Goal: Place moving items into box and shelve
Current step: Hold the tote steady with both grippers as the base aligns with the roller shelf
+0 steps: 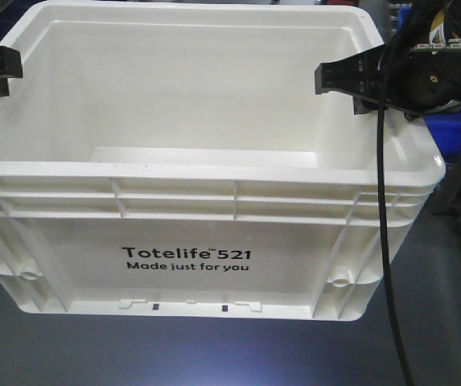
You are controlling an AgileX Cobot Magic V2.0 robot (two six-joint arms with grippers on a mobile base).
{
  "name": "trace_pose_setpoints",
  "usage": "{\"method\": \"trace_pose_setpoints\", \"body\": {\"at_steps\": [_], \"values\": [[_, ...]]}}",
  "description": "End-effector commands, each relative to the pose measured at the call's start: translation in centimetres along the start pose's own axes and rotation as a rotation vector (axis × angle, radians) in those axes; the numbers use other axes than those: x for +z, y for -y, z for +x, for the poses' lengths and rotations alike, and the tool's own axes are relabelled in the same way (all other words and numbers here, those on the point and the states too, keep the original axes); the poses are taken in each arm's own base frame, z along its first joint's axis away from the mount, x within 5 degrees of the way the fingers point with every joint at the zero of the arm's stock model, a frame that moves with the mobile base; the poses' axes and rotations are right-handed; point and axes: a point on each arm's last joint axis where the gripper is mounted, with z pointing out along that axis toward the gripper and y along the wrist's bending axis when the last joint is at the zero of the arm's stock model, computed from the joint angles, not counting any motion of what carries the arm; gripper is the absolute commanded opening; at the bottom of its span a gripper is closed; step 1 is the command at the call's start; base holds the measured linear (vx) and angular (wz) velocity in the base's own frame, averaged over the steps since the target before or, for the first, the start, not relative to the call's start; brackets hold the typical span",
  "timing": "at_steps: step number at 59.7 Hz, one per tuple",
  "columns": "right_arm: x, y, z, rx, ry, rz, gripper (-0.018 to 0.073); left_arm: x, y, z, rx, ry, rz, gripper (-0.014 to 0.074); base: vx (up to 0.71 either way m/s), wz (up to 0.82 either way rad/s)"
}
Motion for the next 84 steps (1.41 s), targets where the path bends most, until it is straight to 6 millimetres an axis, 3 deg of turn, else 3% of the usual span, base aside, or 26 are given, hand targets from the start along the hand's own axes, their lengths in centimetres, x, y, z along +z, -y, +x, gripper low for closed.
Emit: {"method": "trace_pose_setpoints", "body": {"at_steps": [1,84], "values": [[-2.51,1.28,-1.49,-0.023,0.177,0.023,0.0137,-2.42,0.13,-2.02,0.019,0.207,0.041,0.0158,0.15,0.51],[-2.51,1.28,-1.49,-0.023,0.177,0.023,0.0137,-2.42,0.13,-2.02,0.019,0.207,0.041,0.0158,0.12,0.47]]}}
